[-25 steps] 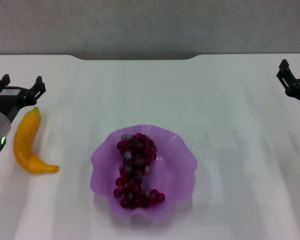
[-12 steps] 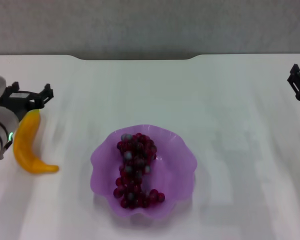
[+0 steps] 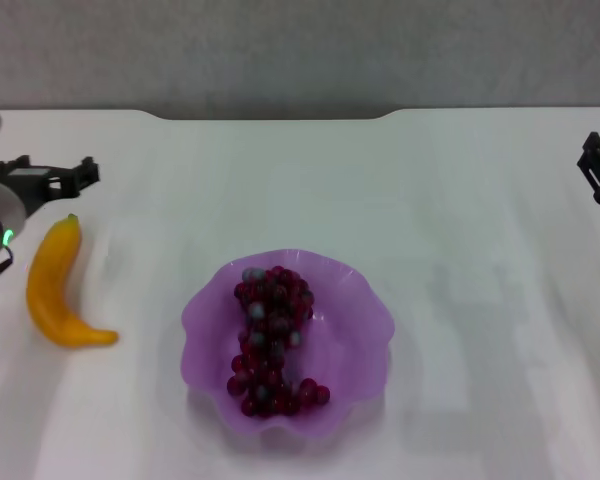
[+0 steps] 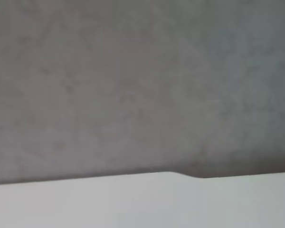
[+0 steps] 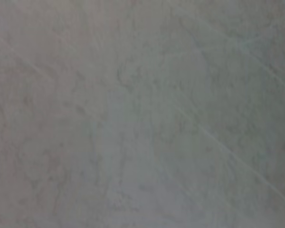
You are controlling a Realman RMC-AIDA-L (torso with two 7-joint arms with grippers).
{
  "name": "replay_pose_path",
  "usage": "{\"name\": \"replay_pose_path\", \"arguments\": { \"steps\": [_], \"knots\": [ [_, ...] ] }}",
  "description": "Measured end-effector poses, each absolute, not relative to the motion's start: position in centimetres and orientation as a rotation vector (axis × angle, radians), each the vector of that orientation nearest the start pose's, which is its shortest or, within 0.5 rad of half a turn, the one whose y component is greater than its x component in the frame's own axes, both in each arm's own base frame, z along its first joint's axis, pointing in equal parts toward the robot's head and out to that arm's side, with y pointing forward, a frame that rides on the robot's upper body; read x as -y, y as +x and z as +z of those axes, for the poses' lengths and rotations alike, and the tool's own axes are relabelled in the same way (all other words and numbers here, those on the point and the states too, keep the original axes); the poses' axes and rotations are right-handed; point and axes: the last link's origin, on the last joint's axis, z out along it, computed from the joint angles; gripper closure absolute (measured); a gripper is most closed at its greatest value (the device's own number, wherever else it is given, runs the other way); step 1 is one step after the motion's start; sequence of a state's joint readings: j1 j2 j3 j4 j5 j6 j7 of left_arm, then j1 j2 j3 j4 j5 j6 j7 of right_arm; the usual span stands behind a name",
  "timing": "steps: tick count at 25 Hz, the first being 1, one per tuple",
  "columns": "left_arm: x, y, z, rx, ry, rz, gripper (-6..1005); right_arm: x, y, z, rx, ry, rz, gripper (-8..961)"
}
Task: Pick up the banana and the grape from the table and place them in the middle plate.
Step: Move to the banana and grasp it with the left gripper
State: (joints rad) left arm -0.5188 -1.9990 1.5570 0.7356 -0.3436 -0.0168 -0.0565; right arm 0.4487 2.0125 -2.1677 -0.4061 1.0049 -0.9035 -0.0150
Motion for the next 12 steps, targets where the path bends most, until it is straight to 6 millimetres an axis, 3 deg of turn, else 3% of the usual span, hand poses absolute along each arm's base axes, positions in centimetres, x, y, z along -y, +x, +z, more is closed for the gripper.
{"name": "replay_pose_path", "arguments": {
  "steps": [6,12],
  "knots": [
    [-43.8,-31.0,4.4,1.035,-1.597,-0.22,111,-37.4,31.9,0.7,-0.666,-1.461,0.651,146],
    [-43.4,-30.3,4.0,1.08,-1.67,-0.101,111,-37.2,32.2,0.7,-0.67,-1.456,0.642,146]
  ]
}}
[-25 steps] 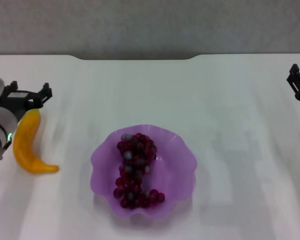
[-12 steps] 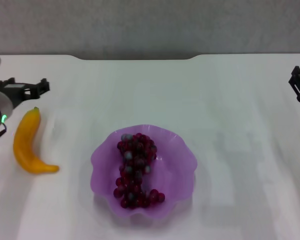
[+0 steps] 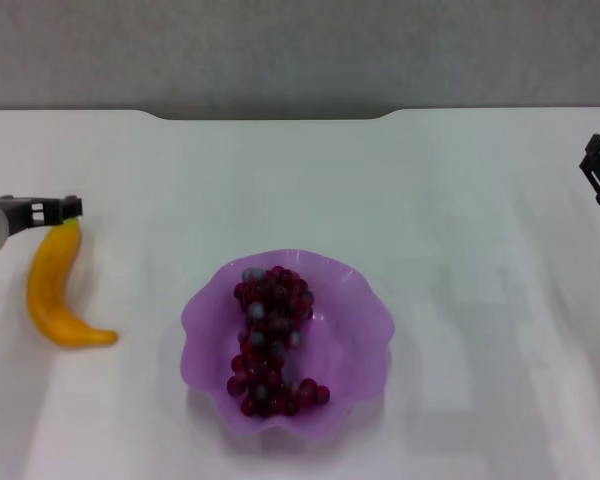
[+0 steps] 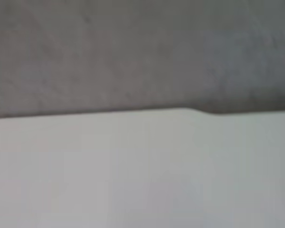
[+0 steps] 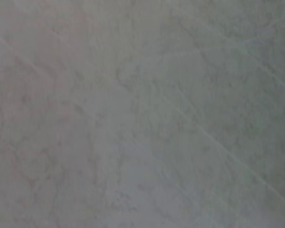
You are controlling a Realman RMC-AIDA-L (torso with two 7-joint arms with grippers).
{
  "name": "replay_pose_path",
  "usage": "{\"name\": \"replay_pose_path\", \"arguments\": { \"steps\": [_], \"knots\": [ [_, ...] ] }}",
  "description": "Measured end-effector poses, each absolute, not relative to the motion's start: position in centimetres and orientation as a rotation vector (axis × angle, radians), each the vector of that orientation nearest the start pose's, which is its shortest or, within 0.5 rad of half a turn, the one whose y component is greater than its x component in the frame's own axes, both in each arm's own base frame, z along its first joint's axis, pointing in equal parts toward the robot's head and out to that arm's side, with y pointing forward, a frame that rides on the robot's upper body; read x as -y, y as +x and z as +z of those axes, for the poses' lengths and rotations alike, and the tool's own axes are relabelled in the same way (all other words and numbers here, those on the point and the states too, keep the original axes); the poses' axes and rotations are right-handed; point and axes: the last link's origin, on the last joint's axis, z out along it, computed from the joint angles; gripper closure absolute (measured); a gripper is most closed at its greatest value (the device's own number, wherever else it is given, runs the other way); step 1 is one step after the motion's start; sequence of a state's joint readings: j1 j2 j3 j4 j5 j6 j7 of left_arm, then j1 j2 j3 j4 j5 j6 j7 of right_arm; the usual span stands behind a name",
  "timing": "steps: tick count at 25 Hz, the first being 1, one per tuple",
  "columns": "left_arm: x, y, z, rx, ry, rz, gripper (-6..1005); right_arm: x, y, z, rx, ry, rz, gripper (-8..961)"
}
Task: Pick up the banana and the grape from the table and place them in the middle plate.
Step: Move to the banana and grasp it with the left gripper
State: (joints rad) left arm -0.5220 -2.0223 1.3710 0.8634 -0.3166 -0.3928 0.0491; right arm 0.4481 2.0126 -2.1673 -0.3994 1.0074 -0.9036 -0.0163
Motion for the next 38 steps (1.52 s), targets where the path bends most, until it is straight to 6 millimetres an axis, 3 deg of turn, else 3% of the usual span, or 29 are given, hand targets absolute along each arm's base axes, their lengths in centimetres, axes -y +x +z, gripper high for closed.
{"name": "replay_pose_path", "arguments": {
  "steps": [5,12,28,38],
  "knots": [
    [-43.1,-30.3,3.6,1.083,-1.696,-0.039,112,-37.3,32.2,0.8,-0.668,-1.457,0.639,146],
    [-42.4,-32.1,3.3,1.123,-1.676,0.012,110,-37.4,32.2,0.8,-0.666,-1.459,0.64,146],
    [-41.5,-34.2,1.6,1.189,-1.678,0.095,114,-37.4,32.0,0.7,-0.67,-1.458,0.649,147],
    [-41.8,-34.1,0.9,1.188,-1.689,0.103,123,-37.6,31.8,0.7,-0.67,-1.459,0.657,147]
  ]
}}
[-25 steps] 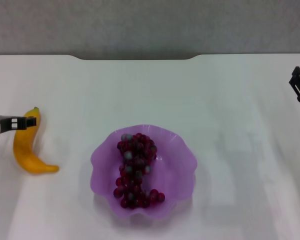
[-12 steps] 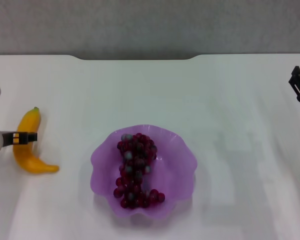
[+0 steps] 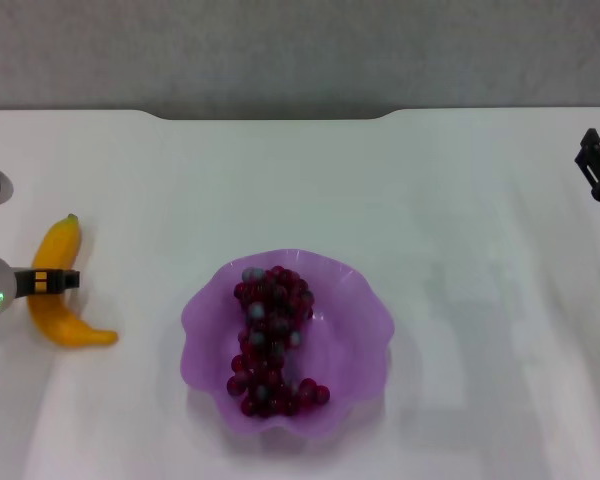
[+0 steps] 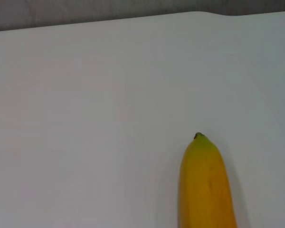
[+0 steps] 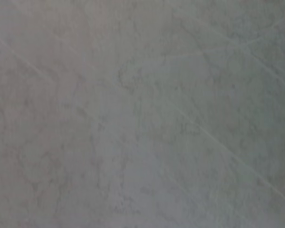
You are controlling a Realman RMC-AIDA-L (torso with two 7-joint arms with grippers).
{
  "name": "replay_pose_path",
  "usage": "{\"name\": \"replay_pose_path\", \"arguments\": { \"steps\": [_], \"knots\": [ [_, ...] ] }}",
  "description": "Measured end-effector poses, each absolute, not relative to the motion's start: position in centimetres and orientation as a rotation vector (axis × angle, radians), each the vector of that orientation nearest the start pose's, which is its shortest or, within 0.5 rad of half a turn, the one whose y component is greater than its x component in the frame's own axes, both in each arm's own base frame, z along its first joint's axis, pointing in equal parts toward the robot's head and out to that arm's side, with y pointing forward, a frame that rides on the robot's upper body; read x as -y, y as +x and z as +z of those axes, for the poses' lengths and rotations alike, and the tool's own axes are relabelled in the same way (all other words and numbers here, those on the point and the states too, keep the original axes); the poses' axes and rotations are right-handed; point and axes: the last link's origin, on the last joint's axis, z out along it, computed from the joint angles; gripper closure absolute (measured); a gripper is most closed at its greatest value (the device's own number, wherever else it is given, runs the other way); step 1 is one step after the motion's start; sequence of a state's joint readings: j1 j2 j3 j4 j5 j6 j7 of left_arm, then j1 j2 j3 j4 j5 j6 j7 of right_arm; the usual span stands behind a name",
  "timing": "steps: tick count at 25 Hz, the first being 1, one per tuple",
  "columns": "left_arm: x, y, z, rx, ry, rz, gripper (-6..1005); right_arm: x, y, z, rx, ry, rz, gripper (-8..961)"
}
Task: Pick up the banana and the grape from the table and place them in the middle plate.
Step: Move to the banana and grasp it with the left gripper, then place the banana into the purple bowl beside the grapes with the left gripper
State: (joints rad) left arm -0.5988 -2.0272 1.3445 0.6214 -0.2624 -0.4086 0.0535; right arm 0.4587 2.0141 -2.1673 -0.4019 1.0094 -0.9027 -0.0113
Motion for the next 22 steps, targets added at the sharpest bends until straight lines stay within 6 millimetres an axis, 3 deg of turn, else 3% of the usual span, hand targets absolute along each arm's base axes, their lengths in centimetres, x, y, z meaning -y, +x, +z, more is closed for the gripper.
{"name": "replay_pose_path", "arguments": {
  "steps": [2,10,17,22],
  "knots": [
    [-41.8,-34.0,0.8,1.189,-1.69,0.104,127,-37.6,31.7,0.7,-0.671,-1.459,0.659,147],
    [-41.9,-33.8,0.7,1.199,-1.698,0.116,504,-37.5,31.8,0.7,-0.675,-1.457,0.661,146],
    [-42.1,-33.5,0.9,1.187,-1.698,0.1,514,-37.4,32.0,0.7,-0.687,-1.453,0.665,147],
    [-42.9,-31.7,1.7,1.151,-1.722,0.078,520,-37.2,32.3,0.7,-0.689,-1.452,0.656,147]
  ]
}}
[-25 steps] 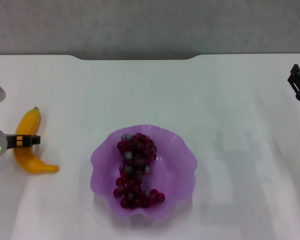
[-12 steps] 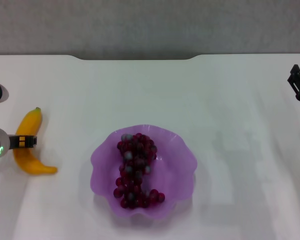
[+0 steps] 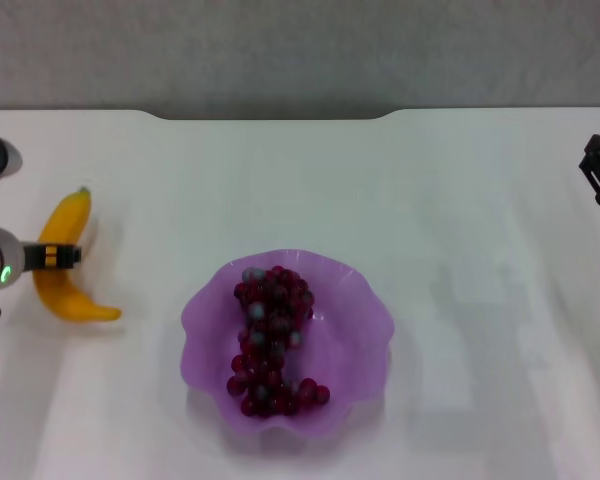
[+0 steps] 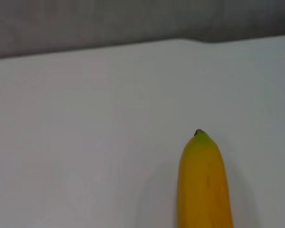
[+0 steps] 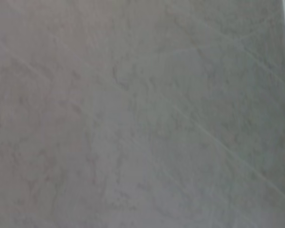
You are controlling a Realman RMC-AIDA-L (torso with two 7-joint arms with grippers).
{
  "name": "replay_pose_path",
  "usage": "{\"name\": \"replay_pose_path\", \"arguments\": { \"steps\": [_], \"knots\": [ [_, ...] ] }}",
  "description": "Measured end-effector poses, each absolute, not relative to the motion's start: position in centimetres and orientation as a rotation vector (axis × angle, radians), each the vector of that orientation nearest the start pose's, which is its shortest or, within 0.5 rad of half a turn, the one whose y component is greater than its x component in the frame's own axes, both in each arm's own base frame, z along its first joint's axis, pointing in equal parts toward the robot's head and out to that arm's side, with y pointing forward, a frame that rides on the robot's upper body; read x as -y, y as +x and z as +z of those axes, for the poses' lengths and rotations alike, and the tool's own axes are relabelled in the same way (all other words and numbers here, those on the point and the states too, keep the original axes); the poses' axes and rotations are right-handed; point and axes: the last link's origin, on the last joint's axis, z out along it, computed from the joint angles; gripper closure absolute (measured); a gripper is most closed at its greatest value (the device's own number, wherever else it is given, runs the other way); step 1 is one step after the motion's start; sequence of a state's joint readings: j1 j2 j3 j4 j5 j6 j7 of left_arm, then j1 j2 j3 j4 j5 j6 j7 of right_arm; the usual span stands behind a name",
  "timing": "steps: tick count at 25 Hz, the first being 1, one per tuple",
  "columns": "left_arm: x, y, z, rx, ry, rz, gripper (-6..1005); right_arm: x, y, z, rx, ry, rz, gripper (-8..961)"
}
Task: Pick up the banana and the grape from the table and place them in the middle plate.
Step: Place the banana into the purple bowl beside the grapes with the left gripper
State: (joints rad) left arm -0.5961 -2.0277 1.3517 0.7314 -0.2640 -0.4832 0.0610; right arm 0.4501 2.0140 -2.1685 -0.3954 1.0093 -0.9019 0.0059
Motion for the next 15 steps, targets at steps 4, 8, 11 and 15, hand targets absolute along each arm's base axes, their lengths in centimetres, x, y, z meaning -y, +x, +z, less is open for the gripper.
{"name": "replay_pose_path", "arguments": {
  "steps": [4,8,11,15],
  "knots": [
    [-43.2,-30.3,2.7,1.112,-1.74,0.06,520,-37.2,32.3,0.7,-0.69,-1.451,0.654,146],
    [-43.0,-29.1,3.5,1.091,-1.753,0.001,521,-37.2,32.4,0.7,-0.691,-1.45,0.651,146],
    [-42.7,-28.0,3.9,1.091,-1.784,-0.076,521,-37.1,32.6,0.8,-0.692,-1.448,0.648,147],
    [-42.0,-26.1,4.0,1.091,-1.872,-0.176,520,-37.0,32.7,0.8,-0.695,-1.446,0.645,147]
  ]
}}
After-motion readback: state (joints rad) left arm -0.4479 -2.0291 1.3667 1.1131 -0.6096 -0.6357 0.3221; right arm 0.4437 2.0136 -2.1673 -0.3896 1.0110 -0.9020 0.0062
